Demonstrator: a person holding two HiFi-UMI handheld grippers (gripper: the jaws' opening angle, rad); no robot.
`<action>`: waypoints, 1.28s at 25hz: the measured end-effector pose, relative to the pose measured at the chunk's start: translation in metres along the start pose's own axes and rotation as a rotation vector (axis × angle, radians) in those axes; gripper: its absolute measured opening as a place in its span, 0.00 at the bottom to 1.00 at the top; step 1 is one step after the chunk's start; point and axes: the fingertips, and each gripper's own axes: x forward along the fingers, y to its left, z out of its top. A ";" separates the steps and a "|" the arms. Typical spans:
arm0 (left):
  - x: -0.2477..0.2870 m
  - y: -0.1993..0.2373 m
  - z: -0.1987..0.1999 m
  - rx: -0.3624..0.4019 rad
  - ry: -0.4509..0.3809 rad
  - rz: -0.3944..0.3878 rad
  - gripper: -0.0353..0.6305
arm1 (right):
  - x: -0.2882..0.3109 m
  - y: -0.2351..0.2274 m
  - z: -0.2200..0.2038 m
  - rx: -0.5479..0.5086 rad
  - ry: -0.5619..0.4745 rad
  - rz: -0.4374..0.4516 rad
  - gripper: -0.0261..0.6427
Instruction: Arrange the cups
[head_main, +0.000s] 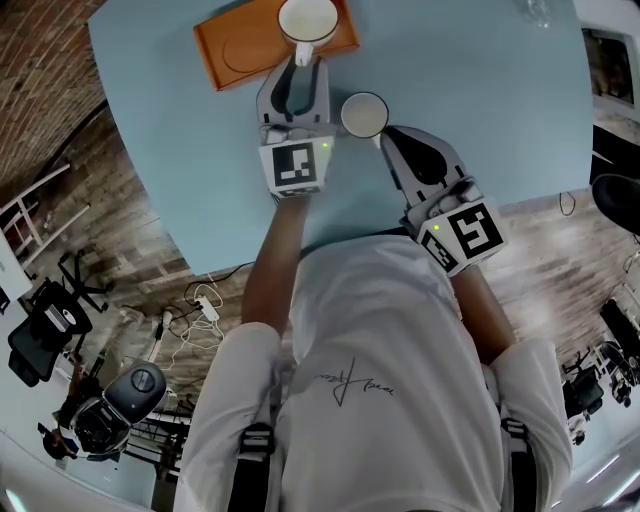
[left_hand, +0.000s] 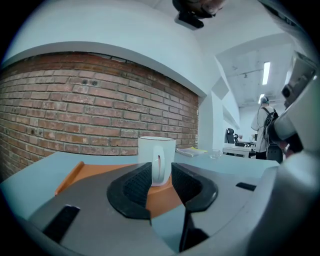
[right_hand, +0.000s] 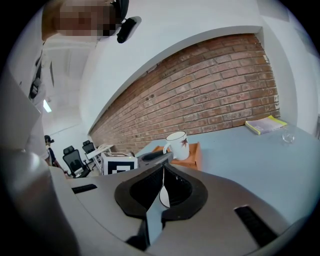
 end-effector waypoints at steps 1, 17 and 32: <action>-0.001 0.002 -0.001 0.001 0.002 0.002 0.21 | 0.001 0.000 0.000 -0.001 -0.003 -0.001 0.07; -0.046 0.006 0.000 0.029 0.005 0.066 0.21 | -0.019 0.006 0.000 -0.044 -0.066 -0.016 0.07; -0.116 -0.027 0.024 0.036 -0.067 0.105 0.07 | -0.057 0.011 -0.016 -0.102 -0.162 -0.052 0.07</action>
